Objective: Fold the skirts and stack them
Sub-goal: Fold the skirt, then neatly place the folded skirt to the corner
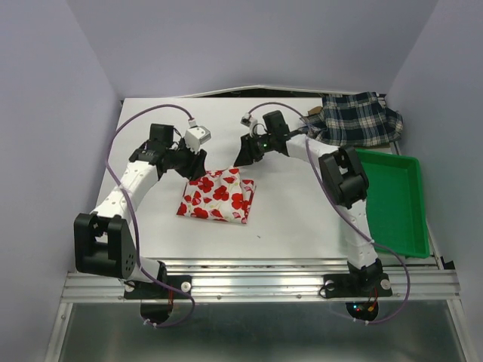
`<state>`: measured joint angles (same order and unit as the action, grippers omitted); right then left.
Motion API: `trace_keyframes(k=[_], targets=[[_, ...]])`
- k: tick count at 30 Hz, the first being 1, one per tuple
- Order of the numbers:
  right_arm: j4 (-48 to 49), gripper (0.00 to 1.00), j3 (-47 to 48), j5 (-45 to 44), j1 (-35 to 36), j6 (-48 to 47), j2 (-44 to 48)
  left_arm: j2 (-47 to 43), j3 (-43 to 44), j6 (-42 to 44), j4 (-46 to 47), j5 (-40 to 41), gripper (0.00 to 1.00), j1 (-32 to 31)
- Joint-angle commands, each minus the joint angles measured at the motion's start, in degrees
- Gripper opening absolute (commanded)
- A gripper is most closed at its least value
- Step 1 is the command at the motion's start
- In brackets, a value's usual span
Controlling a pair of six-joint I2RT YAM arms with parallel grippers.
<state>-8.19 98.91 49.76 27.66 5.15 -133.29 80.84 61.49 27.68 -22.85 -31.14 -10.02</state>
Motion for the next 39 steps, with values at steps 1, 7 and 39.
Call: trace_keyframes(k=[1, 7, 39], targets=[[-5.34, 0.47, 5.58, -5.28, -2.52, -1.9, 6.29, -0.77, -1.64, -5.0, 1.76, -4.54, 0.55, 1.23], [-10.45, 0.53, 8.58, -0.72, -3.93, 1.87, 9.45, 3.79, -3.66, -9.83, 2.02, -6.21, 0.41, 2.11], [-7.56, 0.61, -16.3, -9.07, -6.22, 18.57, 26.07, 3.02, -3.39, -12.03, 14.06, 12.59, 0.56, -9.77]])
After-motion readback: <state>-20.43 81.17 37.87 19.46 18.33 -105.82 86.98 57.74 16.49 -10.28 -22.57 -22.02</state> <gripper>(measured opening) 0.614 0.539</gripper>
